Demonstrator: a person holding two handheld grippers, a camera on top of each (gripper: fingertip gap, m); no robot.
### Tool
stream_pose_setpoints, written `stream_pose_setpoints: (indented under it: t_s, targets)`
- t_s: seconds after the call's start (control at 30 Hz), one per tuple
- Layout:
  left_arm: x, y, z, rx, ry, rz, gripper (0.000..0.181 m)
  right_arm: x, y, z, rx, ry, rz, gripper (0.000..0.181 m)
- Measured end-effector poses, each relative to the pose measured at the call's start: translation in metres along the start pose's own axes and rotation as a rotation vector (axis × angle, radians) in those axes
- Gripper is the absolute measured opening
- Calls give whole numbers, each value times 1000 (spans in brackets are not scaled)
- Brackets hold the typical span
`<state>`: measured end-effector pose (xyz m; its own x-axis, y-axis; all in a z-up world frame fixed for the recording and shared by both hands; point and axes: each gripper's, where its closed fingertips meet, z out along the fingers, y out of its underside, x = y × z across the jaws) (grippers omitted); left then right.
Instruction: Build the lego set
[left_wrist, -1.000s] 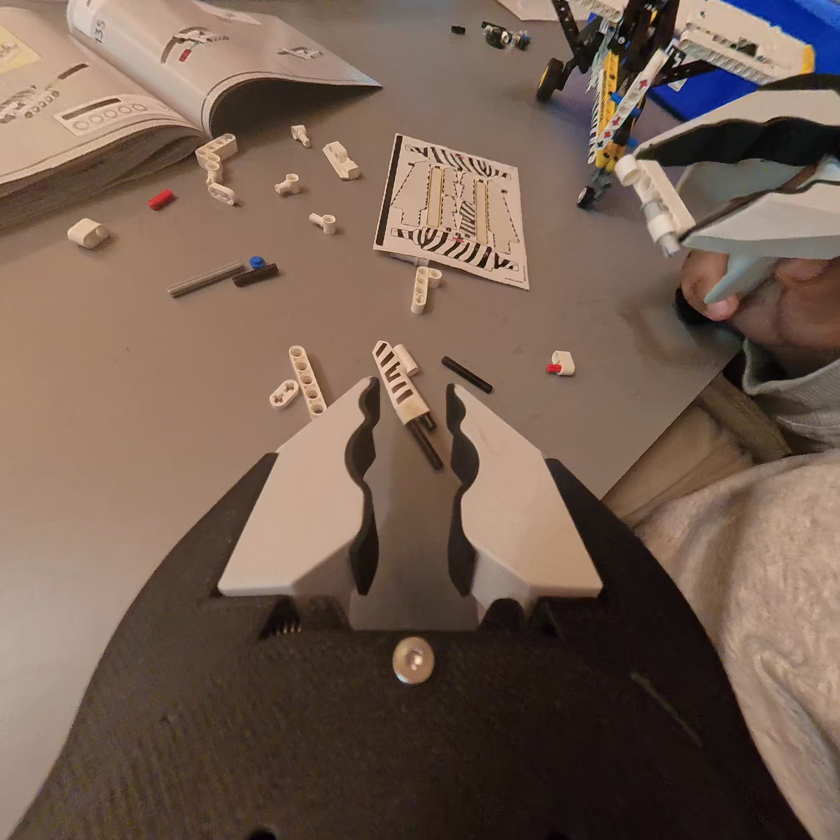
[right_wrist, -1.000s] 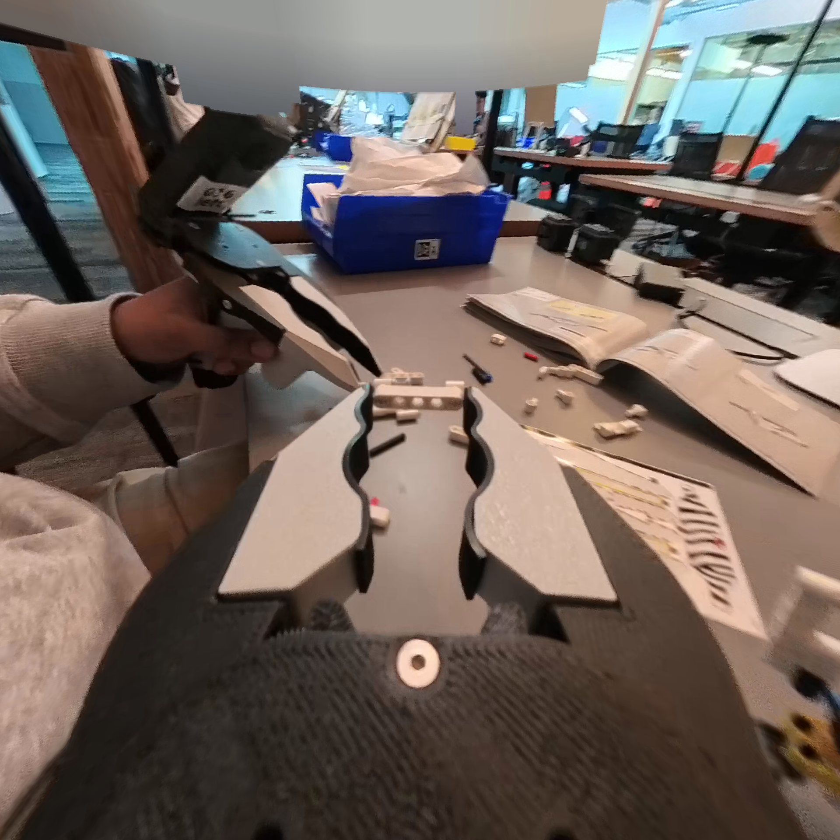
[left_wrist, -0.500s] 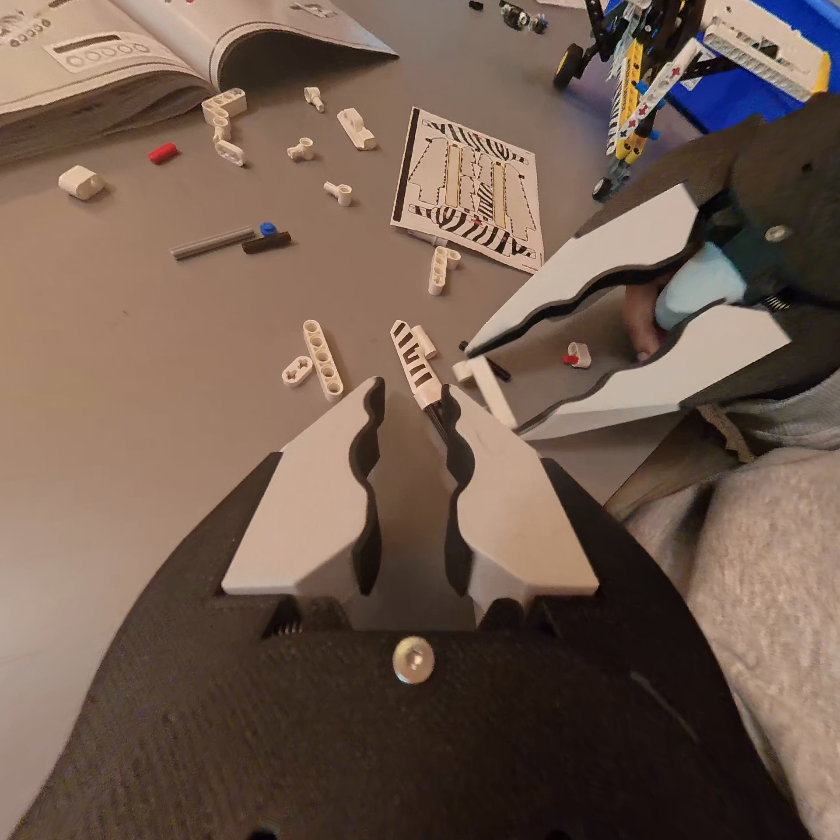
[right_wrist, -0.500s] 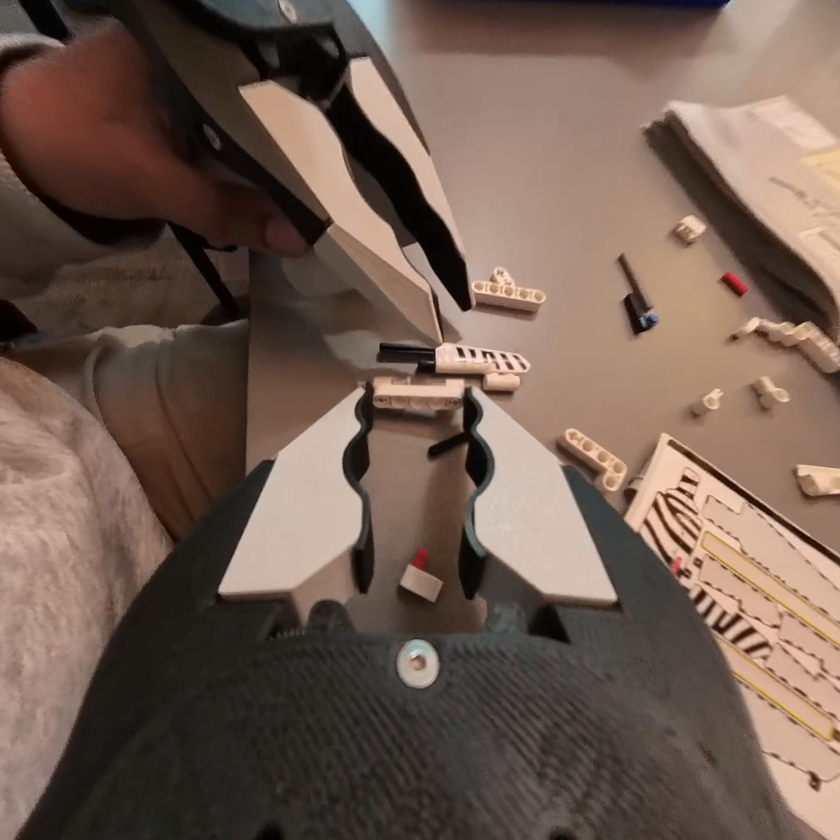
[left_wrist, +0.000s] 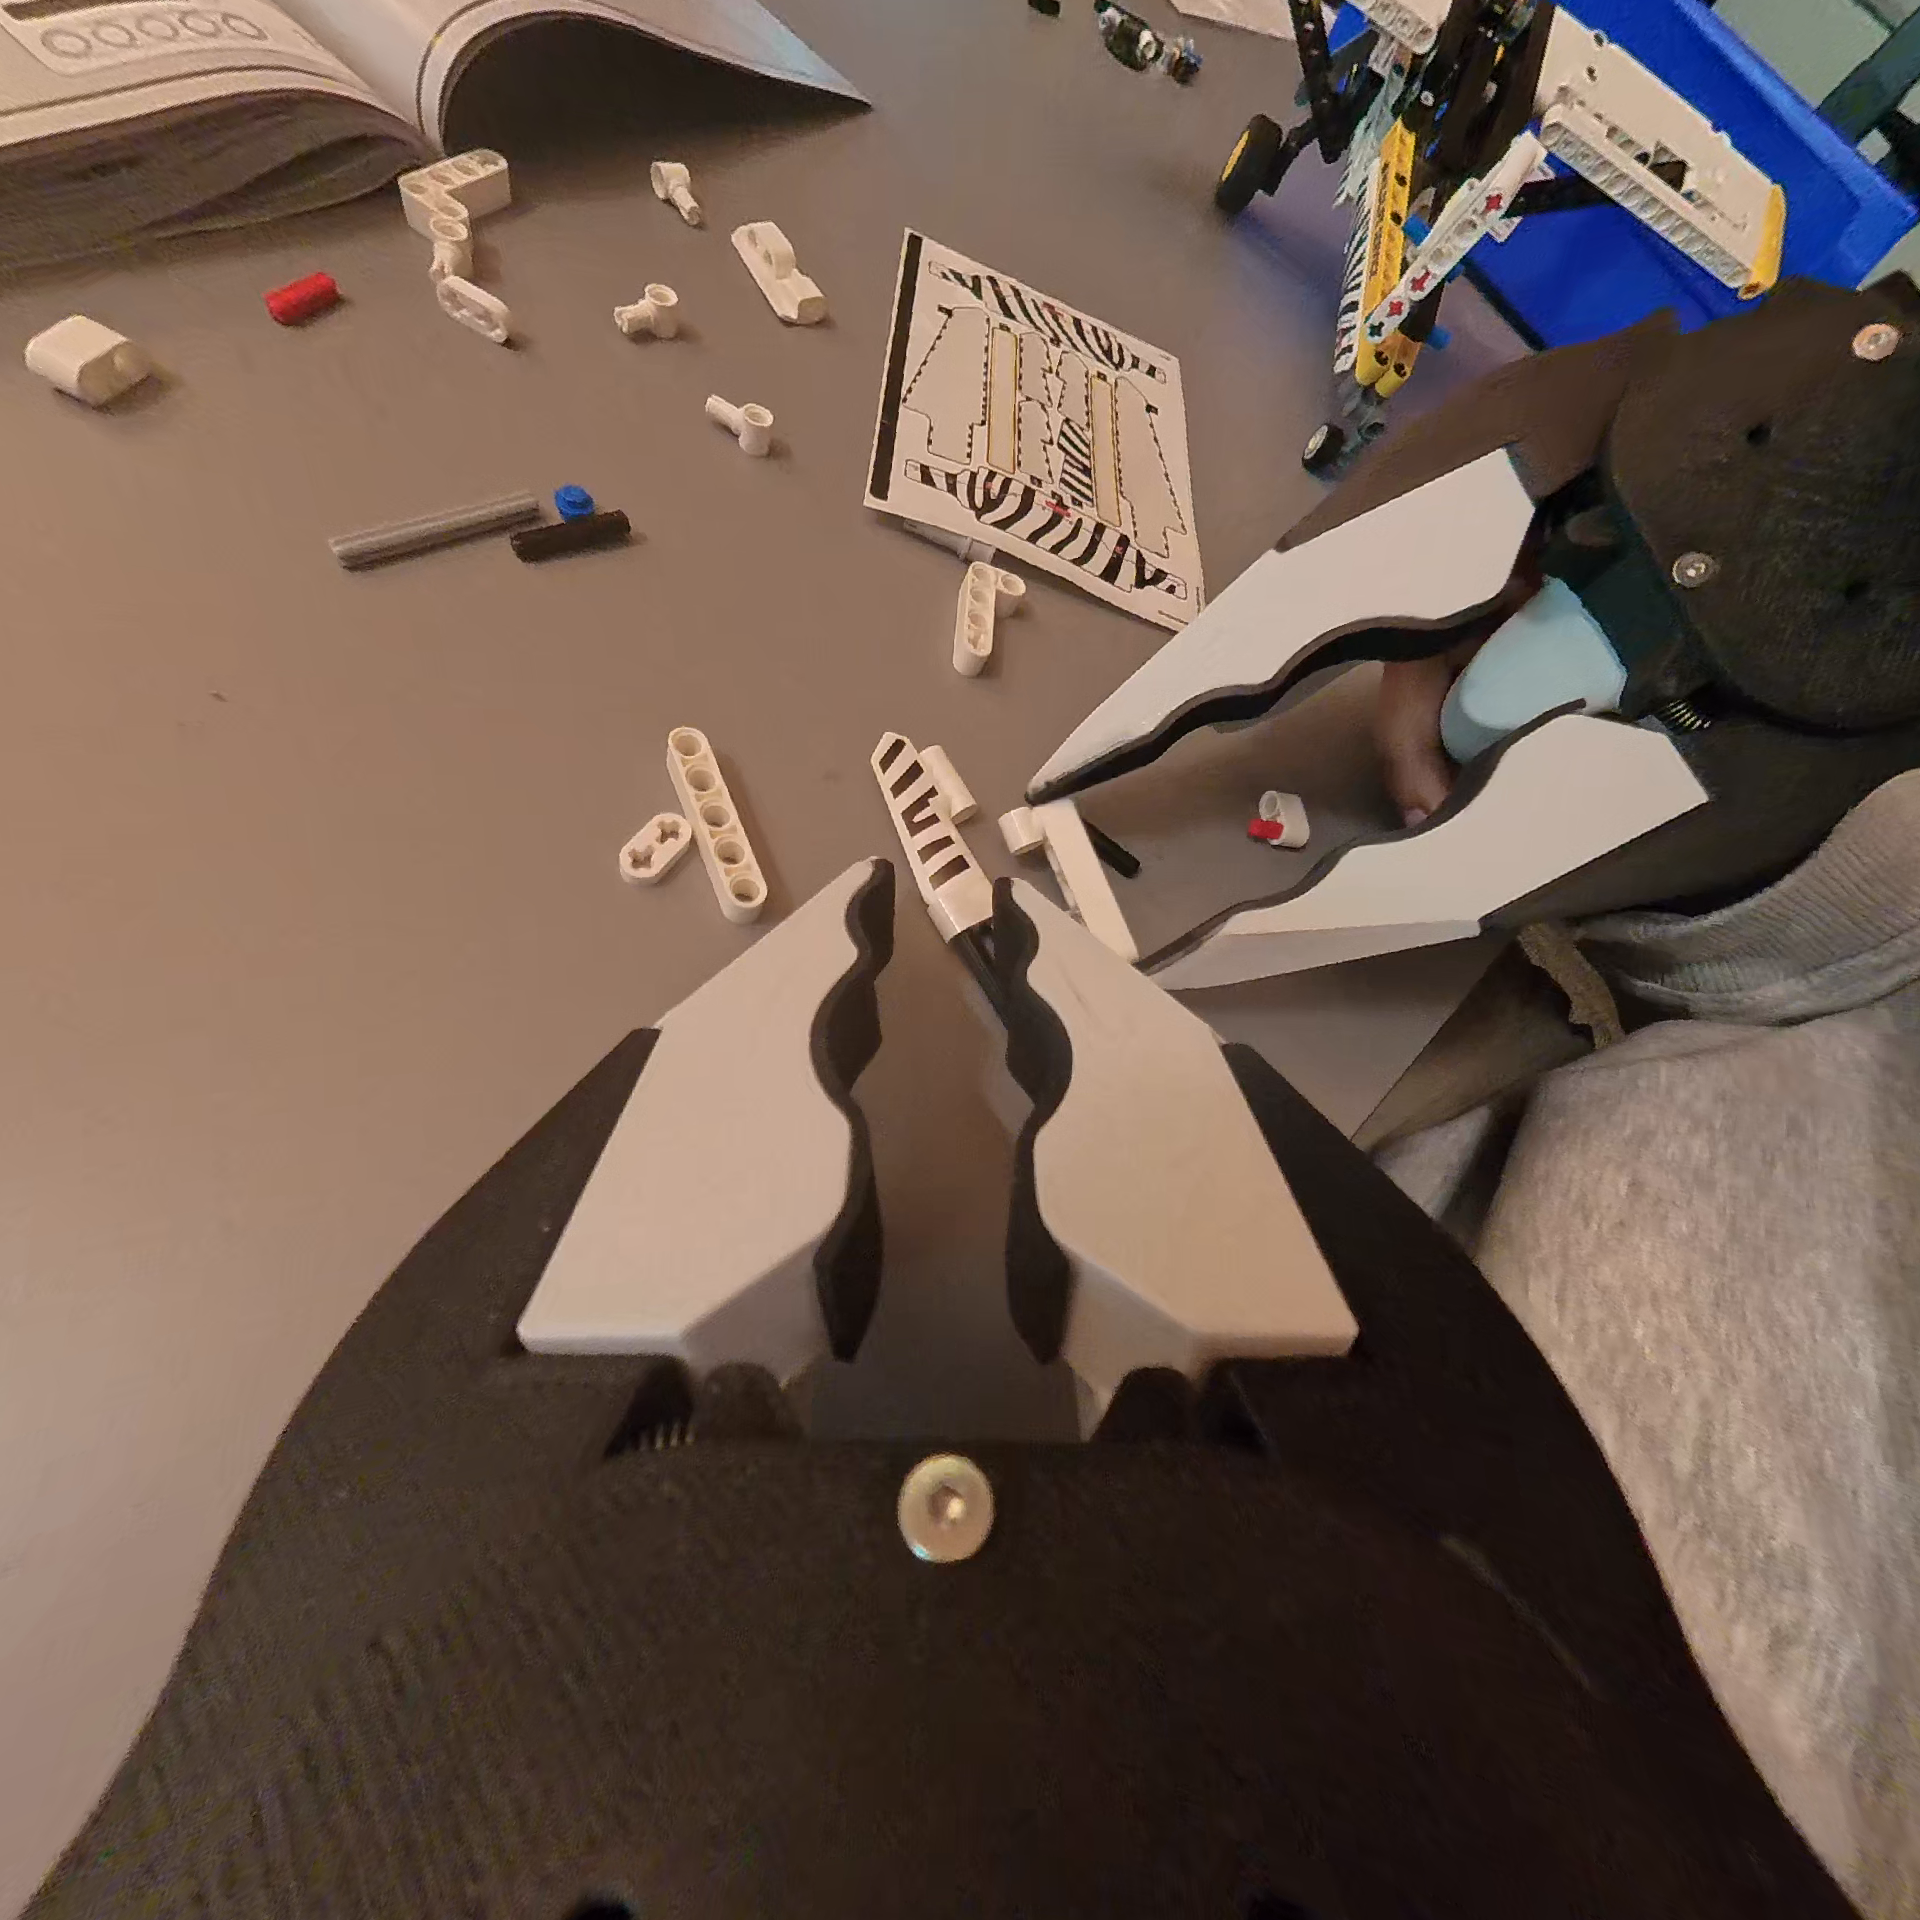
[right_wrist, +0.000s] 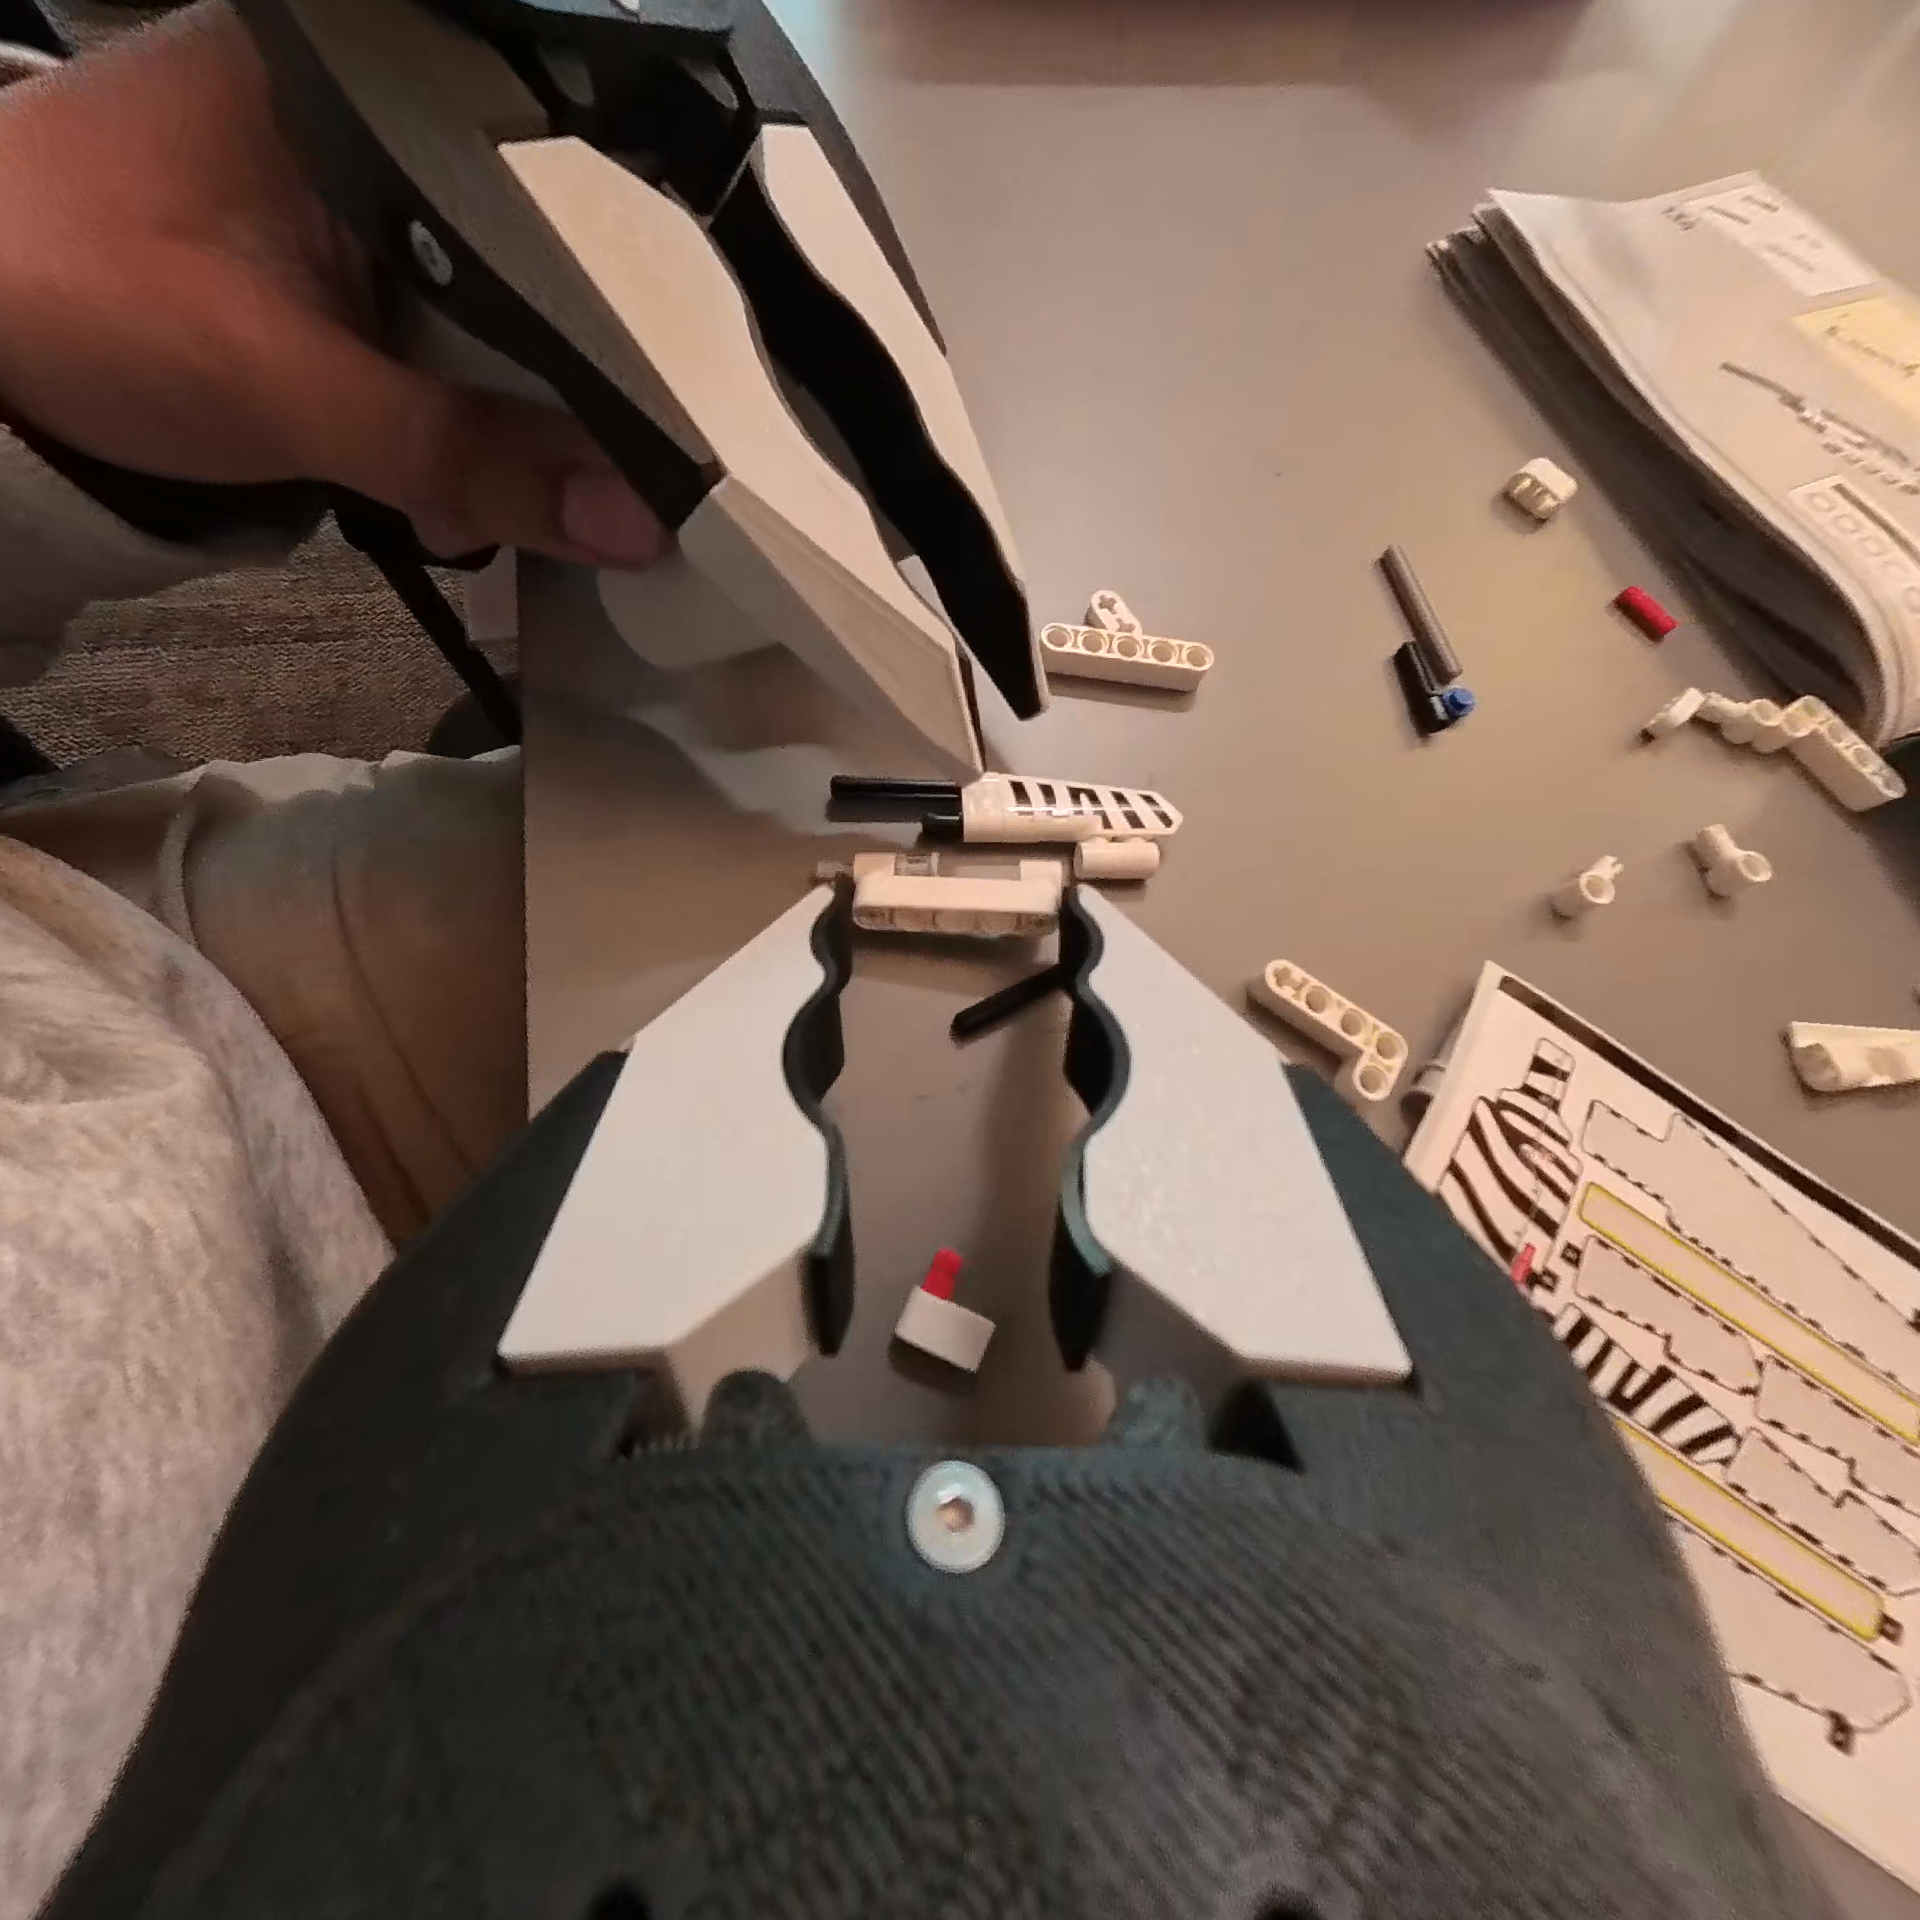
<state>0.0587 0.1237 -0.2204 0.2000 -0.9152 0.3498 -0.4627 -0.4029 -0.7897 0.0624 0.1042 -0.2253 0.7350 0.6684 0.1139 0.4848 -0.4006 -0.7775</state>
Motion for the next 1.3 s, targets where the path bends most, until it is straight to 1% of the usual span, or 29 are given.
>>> stream_pose_setpoints:
  t_s: [0.13,0.27,0.47,0.73,0.83,1.1,1.3]
  targets:
    - [0,-1,1,-5,13,-2,17,3,4,4,-33,2,15,39]
    - [1,0,1,-18,39,-2,19,6,3,5,-35,8,21,39]
    - [-4,-1,0,-40,23,5,22,7,2,1,-14,31,7,39]
    - [-5,-1,3,-66,12,14,23,8,1,-3,6,17,47,38]
    - [-6,-1,4,-67,13,6,22,4,3,-4,-4,-5,55,29]
    - [-7,0,4,-67,10,0,16,-1,1,-1,-4,-47,68,30]
    - [-5,0,5,-66,18,0,13,-4,-1,-1,-2,-91,74,24]
